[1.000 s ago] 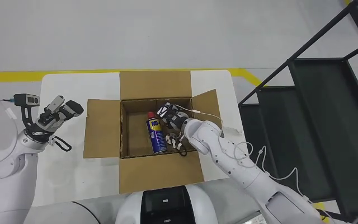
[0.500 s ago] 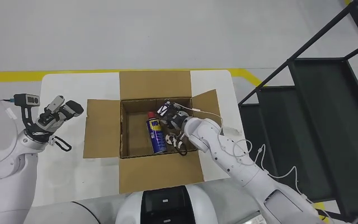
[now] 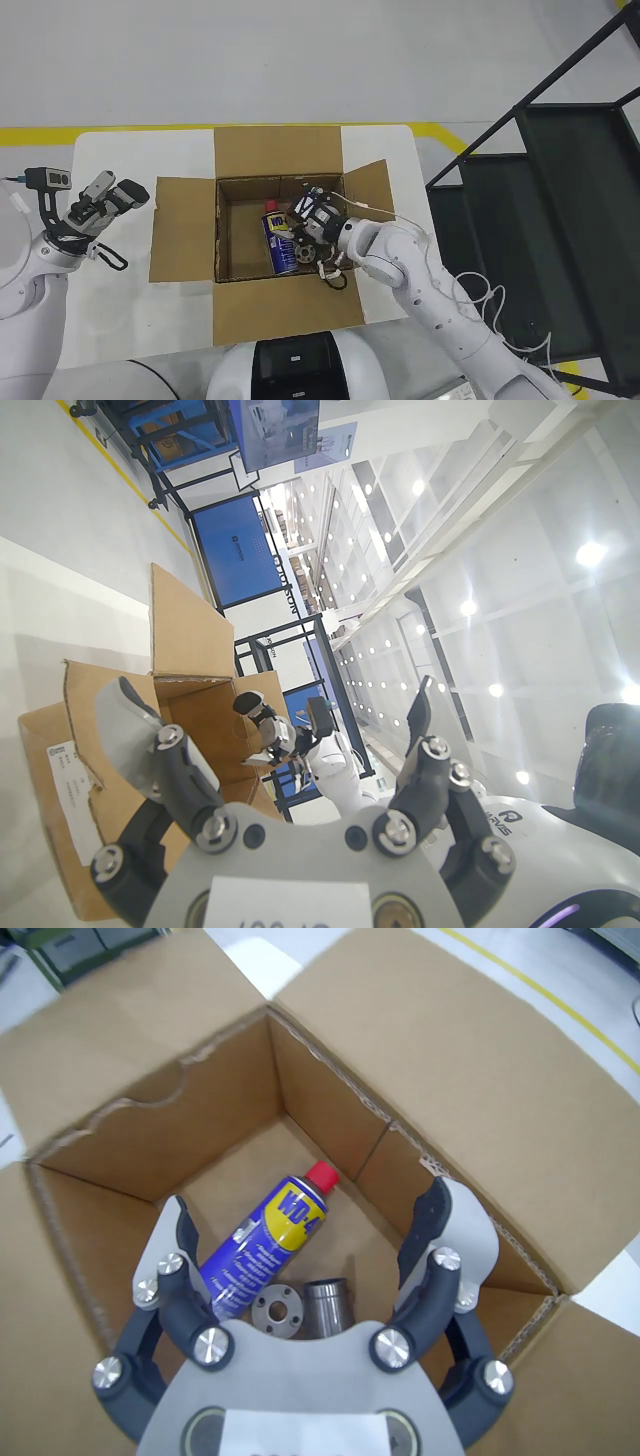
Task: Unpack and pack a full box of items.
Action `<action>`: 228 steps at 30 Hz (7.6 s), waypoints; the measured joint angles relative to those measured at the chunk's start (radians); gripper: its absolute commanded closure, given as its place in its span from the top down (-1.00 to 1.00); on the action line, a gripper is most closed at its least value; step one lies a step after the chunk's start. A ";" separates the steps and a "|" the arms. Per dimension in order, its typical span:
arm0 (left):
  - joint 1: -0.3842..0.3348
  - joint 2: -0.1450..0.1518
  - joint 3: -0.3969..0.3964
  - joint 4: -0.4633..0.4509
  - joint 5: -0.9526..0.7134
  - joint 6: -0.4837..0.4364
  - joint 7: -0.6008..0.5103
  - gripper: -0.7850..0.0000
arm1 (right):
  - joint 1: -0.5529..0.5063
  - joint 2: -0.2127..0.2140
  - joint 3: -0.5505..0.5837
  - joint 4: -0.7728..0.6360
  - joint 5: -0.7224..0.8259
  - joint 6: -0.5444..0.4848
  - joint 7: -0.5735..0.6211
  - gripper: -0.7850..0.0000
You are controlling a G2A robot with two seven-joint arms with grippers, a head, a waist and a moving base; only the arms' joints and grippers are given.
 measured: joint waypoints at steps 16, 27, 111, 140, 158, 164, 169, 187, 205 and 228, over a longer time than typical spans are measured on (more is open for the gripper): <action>0.000 0.000 0.000 0.000 0.000 0.000 0.000 1.00 | -0.244 0.069 0.283 -0.180 0.296 -0.378 -0.085 1.00; 0.000 0.000 0.000 0.000 0.000 0.000 0.000 1.00 | -0.251 0.076 0.296 -0.165 0.409 -0.426 -0.064 1.00; 0.000 0.000 0.000 0.000 0.000 0.000 0.000 1.00 | -0.251 0.076 0.296 -0.165 0.409 -0.426 -0.064 1.00; 0.000 0.000 0.000 0.000 0.000 0.000 0.000 1.00 | -0.251 0.076 0.296 -0.165 0.409 -0.426 -0.064 1.00; -0.005 0.003 -0.018 0.044 0.141 -0.024 0.070 1.00 | -0.228 0.101 0.302 -0.187 0.620 -0.509 0.060 1.00; -0.034 -0.001 0.036 0.091 0.325 -0.012 0.144 1.00 | -0.255 0.137 0.420 -0.217 0.837 -0.468 0.208 1.00; -0.085 -0.014 0.114 0.158 0.348 -0.021 0.142 1.00 | -0.295 0.156 0.548 -0.193 0.937 -0.396 0.230 1.00; -0.275 -0.048 0.281 0.202 -0.078 -0.027 -0.308 1.00 | -0.306 0.164 0.515 0.035 1.019 -0.319 0.247 1.00; -0.404 -0.102 0.490 0.321 0.061 -0.071 -0.266 1.00 | -0.121 0.139 0.150 0.061 0.952 -0.306 0.343 1.00; -0.334 -0.078 0.404 0.208 0.076 -0.083 -0.222 1.00 | -0.196 0.173 0.198 -0.052 0.943 -0.366 0.338 1.00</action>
